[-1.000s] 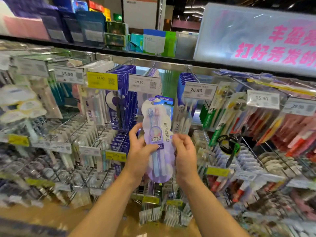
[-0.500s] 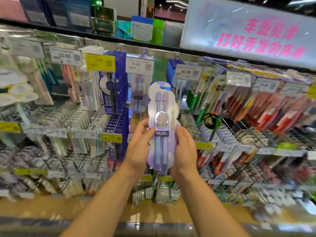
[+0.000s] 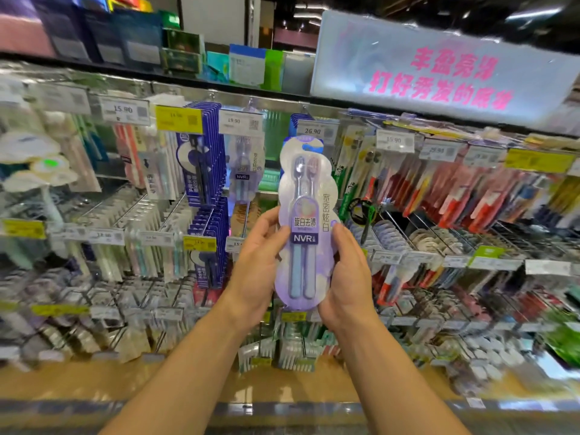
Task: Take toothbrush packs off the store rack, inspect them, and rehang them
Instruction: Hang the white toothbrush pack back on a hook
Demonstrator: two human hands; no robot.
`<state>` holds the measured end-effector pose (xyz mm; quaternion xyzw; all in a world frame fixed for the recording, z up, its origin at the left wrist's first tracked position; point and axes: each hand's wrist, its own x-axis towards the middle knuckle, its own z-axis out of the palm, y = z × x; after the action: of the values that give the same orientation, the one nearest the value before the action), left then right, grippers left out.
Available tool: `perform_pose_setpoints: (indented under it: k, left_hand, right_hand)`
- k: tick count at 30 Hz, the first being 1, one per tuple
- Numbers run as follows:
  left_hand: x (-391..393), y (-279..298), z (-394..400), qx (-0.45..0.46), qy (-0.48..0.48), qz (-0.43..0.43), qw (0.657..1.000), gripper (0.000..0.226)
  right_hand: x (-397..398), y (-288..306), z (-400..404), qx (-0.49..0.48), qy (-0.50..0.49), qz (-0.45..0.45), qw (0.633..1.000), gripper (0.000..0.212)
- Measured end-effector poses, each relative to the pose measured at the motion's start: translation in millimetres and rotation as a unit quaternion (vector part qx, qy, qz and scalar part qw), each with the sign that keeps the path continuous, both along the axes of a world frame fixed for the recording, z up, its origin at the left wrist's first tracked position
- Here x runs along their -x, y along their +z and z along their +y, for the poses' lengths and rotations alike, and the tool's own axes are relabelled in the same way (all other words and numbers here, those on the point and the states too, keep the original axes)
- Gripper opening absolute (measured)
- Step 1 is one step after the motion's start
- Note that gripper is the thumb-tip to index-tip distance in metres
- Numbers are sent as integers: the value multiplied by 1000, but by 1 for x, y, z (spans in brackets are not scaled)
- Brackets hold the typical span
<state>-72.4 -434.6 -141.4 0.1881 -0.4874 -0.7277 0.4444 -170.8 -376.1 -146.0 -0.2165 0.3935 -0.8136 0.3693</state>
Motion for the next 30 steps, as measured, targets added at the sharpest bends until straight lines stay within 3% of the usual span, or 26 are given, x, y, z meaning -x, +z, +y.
perform_pose_setpoints:
  k: [11, 16, 21, 30]
  left_hand:
    - [-3, 23, 67, 16, 7, 7, 1000, 23]
    - [-10, 28, 91, 3, 31, 19, 999, 24]
    - [-25, 34, 111, -5, 55, 26, 998, 28]
    - [-70, 31, 126, -23, 107, -17, 994, 27]
  right_hand:
    - [3, 15, 61, 26, 30, -29, 999, 28]
    - [-4, 29, 78, 7, 49, -1, 999, 24]
    - [-16, 41, 98, -21, 78, 33, 996, 33]
    - [-60, 35, 103, -31, 113, 34, 993, 32]
